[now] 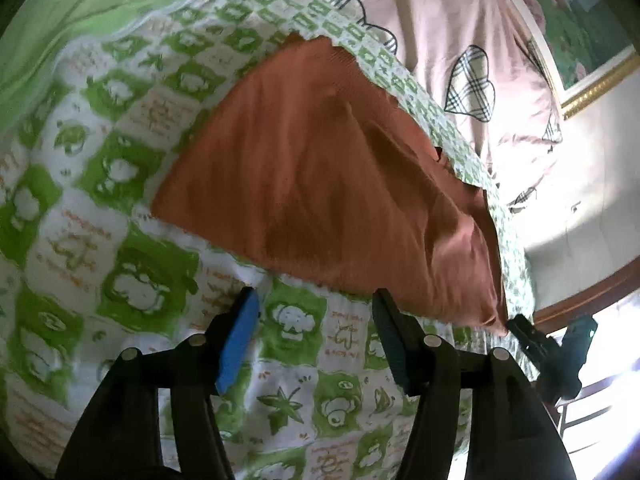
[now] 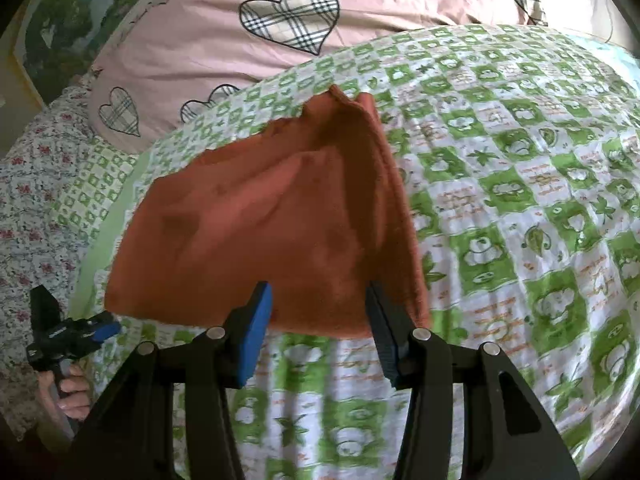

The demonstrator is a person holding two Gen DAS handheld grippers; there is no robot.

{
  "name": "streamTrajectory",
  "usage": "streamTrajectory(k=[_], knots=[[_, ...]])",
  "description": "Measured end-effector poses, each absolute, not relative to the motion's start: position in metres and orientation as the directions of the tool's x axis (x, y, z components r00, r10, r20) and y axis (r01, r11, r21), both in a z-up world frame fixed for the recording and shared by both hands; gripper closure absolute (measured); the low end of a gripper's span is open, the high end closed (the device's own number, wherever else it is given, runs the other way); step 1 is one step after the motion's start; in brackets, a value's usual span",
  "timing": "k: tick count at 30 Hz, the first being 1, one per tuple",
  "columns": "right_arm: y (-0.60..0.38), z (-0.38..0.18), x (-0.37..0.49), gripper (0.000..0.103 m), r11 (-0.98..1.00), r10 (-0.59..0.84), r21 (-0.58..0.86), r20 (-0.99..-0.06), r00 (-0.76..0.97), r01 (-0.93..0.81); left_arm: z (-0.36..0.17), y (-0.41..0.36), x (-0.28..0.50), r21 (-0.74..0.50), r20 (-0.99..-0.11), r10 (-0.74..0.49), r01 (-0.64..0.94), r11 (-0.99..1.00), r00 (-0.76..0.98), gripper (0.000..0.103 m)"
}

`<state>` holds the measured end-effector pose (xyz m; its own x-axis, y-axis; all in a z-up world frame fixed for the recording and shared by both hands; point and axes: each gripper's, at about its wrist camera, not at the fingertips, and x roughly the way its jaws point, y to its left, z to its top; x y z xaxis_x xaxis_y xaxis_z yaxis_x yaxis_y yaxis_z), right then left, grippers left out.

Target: Fold small clothes

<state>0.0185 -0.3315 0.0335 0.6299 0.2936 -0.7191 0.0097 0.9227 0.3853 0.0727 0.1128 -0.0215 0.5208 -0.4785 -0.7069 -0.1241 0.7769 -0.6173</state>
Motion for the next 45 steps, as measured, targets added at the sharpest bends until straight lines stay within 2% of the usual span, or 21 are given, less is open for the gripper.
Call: streamTrajectory(k=[3,8,11,14,16,17,18,19,21,24,27,31,36,37,39,45], knots=[[-0.324,0.035,0.018,0.053,0.914,0.320,0.405,-0.711,0.626,-0.008,-0.025,0.115,0.078,-0.650,-0.685,-0.487,-0.152,0.745,0.542,0.037],[-0.314,0.038,0.018,0.053,0.906,0.350,0.422,-0.699,0.623,-0.035,-0.030,0.121,0.101,-0.673,-0.664,-0.461,-0.201,0.712,0.588,0.037],[-0.313,0.039,0.021,0.053,0.901,0.364,0.432,-0.693,0.622,-0.047,-0.030,0.125,0.116,-0.671,-0.660,-0.436,-0.220,0.708,0.612,0.038],[-0.313,0.040,0.024,0.053,0.897,0.371,0.439,-0.688,0.624,-0.049,-0.028,0.127,0.130,-0.651,-0.667,-0.402,-0.229,0.724,0.627,0.044],[-0.314,0.041,0.026,0.053,0.894,0.376,0.446,-0.682,0.627,-0.051,-0.028,0.128,0.135,-0.639,-0.673,-0.386,-0.233,0.733,0.631,0.049],[-0.314,0.040,0.028,0.053,0.891,0.380,0.451,-0.679,0.628,-0.052,-0.027,0.128,0.138,-0.632,-0.676,-0.377,-0.235,0.739,0.633,0.062],[-0.314,0.040,0.030,0.053,0.889,0.384,0.455,-0.677,0.628,-0.053,-0.026,0.127,0.141,-0.626,-0.677,-0.372,-0.232,0.744,0.635,0.084],[-0.315,0.040,0.032,0.053,0.887,0.387,0.458,-0.675,0.628,-0.054,-0.024,0.127,0.143,-0.624,-0.674,-0.372,-0.223,0.749,0.638,0.090],[-0.315,0.040,0.038,0.053,0.885,0.392,0.461,-0.672,0.628,-0.058,-0.009,0.121,0.143,-0.606,-0.654,-0.355,-0.181,0.775,0.668,0.093],[-0.317,0.040,0.047,0.053,0.878,0.405,0.474,-0.663,0.629,-0.066,0.023,0.097,0.142,-0.559,-0.615,-0.356,-0.070,0.826,0.704,0.094],[-0.321,0.040,0.060,0.053,0.866,0.426,0.495,-0.659,0.620,-0.069,0.052,0.062,0.145,-0.534,-0.570,-0.411,0.060,0.843,0.711,0.094],[-0.325,0.040,0.077,0.053,0.845,0.460,0.529,-0.648,0.607,-0.076,0.070,-0.005,0.154,-0.455,-0.577,-0.468,0.212,0.865,0.670,0.094],[-0.321,0.037,0.113,0.052,0.792,0.549,0.601,-0.627,0.553,-0.105,0.050,-0.077,0.164,-0.393,-0.640,-0.508,0.323,0.861,0.577,0.094],[-0.319,0.036,0.120,0.048,0.782,0.565,0.613,-0.624,0.539,-0.110,0.042,-0.089,0.166,-0.381,-0.659,-0.507,0.335,0.862,0.555,0.094],[-0.310,0.031,0.136,0.042,0.761,0.600,0.637,-0.617,0.510,-0.125,0.030,-0.104,0.164,-0.348,-0.686,-0.490,0.349,0.870,0.538,0.094],[-0.275,0.014,0.192,0.041,0.702,0.684,0.696,-0.601,0.413,-0.152,0.021,-0.118,0.158,-0.260,-0.711,-0.438,0.373,0.891,0.551,0.094]])
